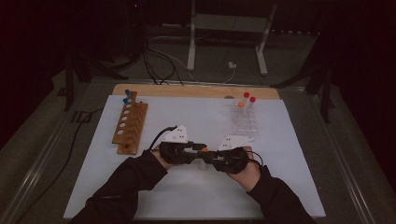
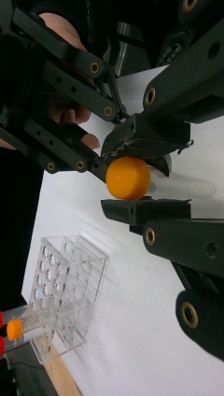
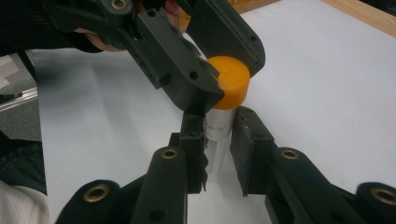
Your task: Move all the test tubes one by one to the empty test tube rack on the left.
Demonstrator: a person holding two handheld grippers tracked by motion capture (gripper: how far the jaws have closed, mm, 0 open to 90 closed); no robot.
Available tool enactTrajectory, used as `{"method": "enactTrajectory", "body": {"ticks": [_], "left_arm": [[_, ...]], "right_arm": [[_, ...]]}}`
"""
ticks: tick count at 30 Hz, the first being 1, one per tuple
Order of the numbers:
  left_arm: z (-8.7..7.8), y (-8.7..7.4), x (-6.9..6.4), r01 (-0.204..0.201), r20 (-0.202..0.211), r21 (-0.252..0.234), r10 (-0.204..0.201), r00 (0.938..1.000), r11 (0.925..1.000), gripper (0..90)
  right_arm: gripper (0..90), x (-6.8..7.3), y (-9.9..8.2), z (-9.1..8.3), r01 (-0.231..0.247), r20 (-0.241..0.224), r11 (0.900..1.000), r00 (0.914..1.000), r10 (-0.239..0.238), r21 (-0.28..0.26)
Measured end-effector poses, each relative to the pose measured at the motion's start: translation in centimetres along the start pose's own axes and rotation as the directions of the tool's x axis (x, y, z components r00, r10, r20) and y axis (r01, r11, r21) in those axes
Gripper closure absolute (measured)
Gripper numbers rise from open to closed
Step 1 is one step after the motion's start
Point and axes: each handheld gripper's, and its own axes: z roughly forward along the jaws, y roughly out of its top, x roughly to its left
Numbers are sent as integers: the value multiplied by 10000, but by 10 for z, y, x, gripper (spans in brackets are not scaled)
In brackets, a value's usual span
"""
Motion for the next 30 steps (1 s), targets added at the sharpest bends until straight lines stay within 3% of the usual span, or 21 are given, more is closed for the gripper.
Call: {"method": "enactTrajectory", "body": {"ticks": [6,14,18,25,30], "left_arm": [[-1,0,0,-75,-7,-54,74,10000,10000,714],[-14,3,7,79,-444,-227,-89,9990,9997,717],[-25,6,11,105,-751,-339,-130,9971,9994,718],[-48,10,23,224,-1563,-365,-278,9873,9991,718],[-70,15,33,398,-2253,-522,-506,9730,9978,718]], "right_arm": [[736,-1,0,1,2,-50,10000,10000,-3,-45],[496,0,-1,-4,-106,92,9991,9999,110,-412],[426,-2,0,-8,-227,116,9978,9997,234,-618],[213,-2,1,-12,-414,320,9957,9985,442,-828],[95,-4,1,-13,-663,402,9928,9967,706,-1001]]}}
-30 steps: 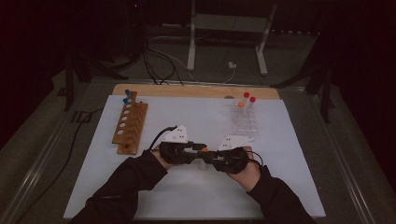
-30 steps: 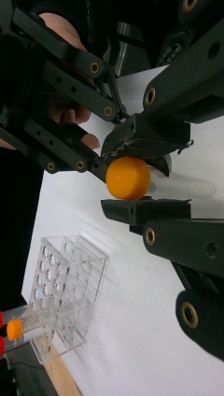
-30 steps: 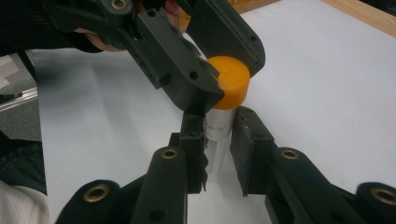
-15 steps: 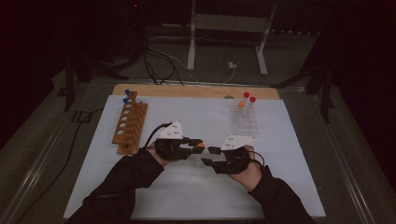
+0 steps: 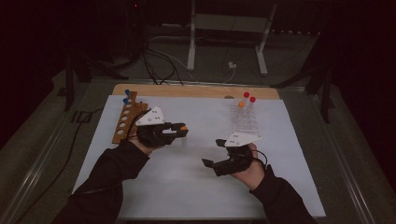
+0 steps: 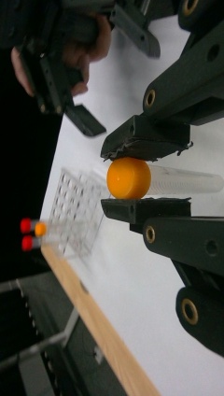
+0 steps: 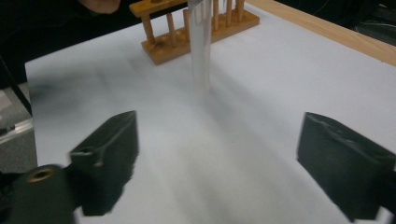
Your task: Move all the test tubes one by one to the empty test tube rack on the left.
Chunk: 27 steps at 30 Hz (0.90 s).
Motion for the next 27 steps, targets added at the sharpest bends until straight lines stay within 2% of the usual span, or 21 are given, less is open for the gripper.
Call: {"method": "enactTrajectory", "body": {"ticks": [2,7,13,18,21,27], "left_arm": [[-6,2,5,79,-289,-31,-80,9996,10000,718],[-22,2,20,363,-857,-281,-386,9956,9989,718],[-40,-2,39,611,-1771,-262,-648,9821,9978,718],[-56,-3,55,805,-2507,-330,-862,9642,9962,719],[-66,-3,63,880,-2928,-413,-963,9513,9953,719],[-82,-8,81,1209,-3767,-558,-1330,9167,9911,719]], "right_arm": [[20,-1,0,-1,-7,-86,10000,10000,7,-31],[0,-1,0,-4,10,-318,9997,9995,-17,-242],[0,-1,0,-6,92,-267,9994,9996,-101,-334],[0,0,0,-5,180,-246,9993,9995,-188,-339],[0,0,1,-6,204,-258,9991,9994,-214,-382],[0,-1,0,-6,200,-283,9992,9994,-210,-359]]}}
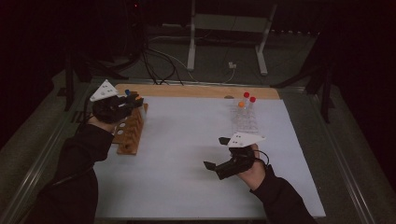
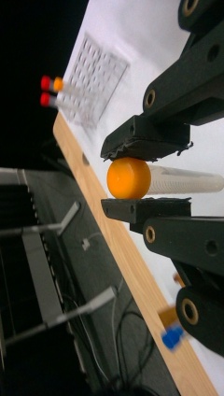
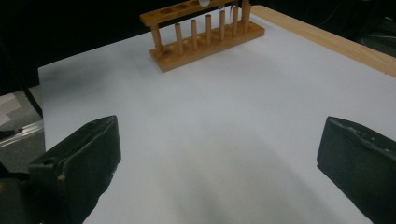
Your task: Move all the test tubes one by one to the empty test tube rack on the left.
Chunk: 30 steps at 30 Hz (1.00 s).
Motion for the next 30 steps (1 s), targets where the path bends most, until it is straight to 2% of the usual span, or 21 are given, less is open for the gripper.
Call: {"method": "enactTrajectory", "body": {"ticks": [6,9,17,21,22,27,30], "left_arm": [[-2,-6,22,487,-514,62,-484,9975,9988,719],[-1,-8,30,582,-845,131,-569,9948,9982,719],[2,-11,51,810,-1775,99,-780,9810,9967,719],[8,-17,58,937,-2157,100,-893,9724,9956,719],[9,-18,59,1059,-2142,93,-1015,9715,9943,718],[17,-27,60,1095,-2473,197,-1013,9636,9938,719],[22,-33,58,1105,-2584,345,-980,9610,9933,718]], "right_arm": [[0,0,0,0,22,-75,10000,10000,-21,48],[0,1,0,1,104,-94,9999,9999,-103,106],[0,0,-1,0,15,-90,10000,10000,-15,73],[0,-2,-2,-1,-10,-90,10000,10000,11,90],[0,-2,-2,-1,-5,-84,10000,10000,6,97],[0,-3,-2,-1,-12,-114,10000,9999,13,96],[0,-3,-2,-2,-46,-98,10000,9999,46,85]]}}
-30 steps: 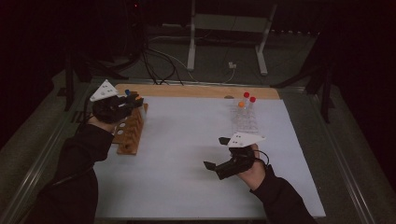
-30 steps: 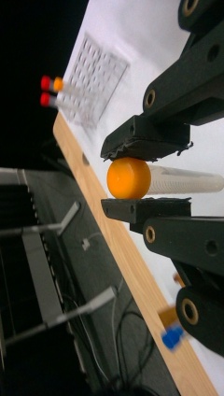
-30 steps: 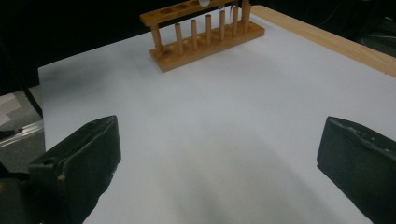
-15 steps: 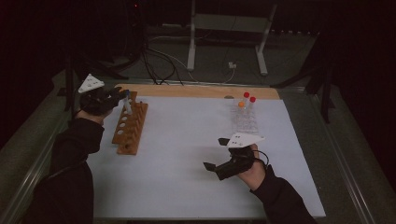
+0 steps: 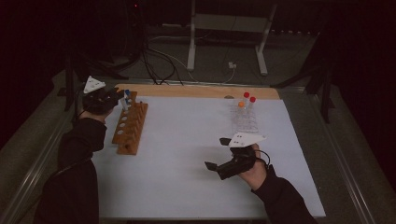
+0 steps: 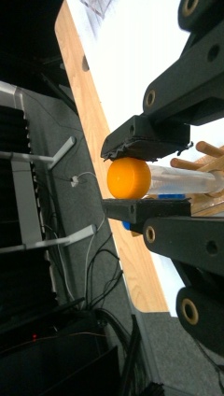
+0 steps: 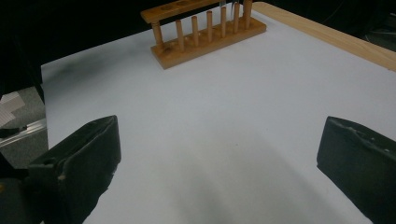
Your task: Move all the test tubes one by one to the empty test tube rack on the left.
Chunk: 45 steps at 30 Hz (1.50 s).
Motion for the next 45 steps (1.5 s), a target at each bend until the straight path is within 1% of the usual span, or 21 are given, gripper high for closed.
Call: {"method": "enactTrajectory", "body": {"ticks": [9,13,16,17,20,23,24,25,26,27,28,29,32,34,38,39,40,41,43,44,45], "left_arm": [[9,-18,-1,212,-114,261,-209,9997,9994,718],[13,-27,-1,404,-86,333,-401,9992,9986,719],[15,-35,-2,431,-98,412,-427,9990,9982,718],[16,-37,-2,545,-79,367,-542,9985,9978,718],[19,-43,-2,627,-46,357,-626,9980,9974,718],[19,-45,-3,625,-104,256,-622,9980,9977,718],[19,-45,-3,662,-78,186,-660,9978,9976,718],[19,-45,-3,667,-24,235,-667,9978,9975,718],[19,-45,-4,638,-47,200,-637,9980,9978,718],[19,-46,-4,586,-166,145,-583,9982,9982,718],[19,-46,-4,616,-112,100,-615,9980,9981,718],[20,-46,-4,675,-70,150,-674,9977,9976,718],[20,-45,-5,567,-64,224,-565,9984,9981,717],[20,-44,-4,591,-20,280,-590,9983,9979,716],[19,-42,-3,713,83,460,-718,9974,9964,711],[19,-42,-2,753,180,499,-763,9969,9959,705],[18,-42,-2,712,288,537,-728,9969,9960,695],[17,-41,-4,642,205,595,-655,9976,9962,622],[13,-38,-5,657,338,533,-676,9971,9964,544],[10,-36,-7,636,262,523,-651,9975,9966,477],[6,-34,-8,603,354,503,-621,9974,9969,403]], "right_arm": [[0,-1,0,-2,-44,18,10000,10000,44,-54],[0,-1,0,-2,-53,-32,10000,10000,53,-43],[0,-1,0,-2,-49,-52,10000,10000,48,-30],[0,-1,0,-2,-47,-49,10000,10000,47,-31],[0,-1,-1,-1,-37,-64,10000,10000,37,2],[0,-1,-1,-1,-62,-68,10000,10000,63,55],[0,-1,-1,-1,-60,-77,10000,10000,60,55],[0,-1,-1,-1,-78,-91,10000,9999,78,51],[0,-2,-1,-1,-52,-86,10000,9999,53,64],[0,-1,-1,0,-46,-81,10000,10000,47,85],[0,-2,-2,0,-48,-84,10000,10000,48,80],[0,-2,-2,0,-48,-111,9999,9999,49,101],[0,-1,-2,0,-40,-134,9999,9999,41,130],[0,-1,-2,0,-25,-119,9999,9999,27,135],[0,-1,-2,0,-31,-138,9999,9999,33,109],[0,-1,-1,-1,-46,-154,9999,9999,48,96],[0,-1,-1,-1,-61,-150,9999,9999,63,100],[0,-1,-1,-1,-42,-136,10000,9999,43,78],[0,-2,0,-3,-57,-130,10000,9999,58,41],[0,-2,0,-3,-47,-108,10000,9999,47,26],[0,-3,1,-4,-59,-89,10000,9999,58,-10]]}}
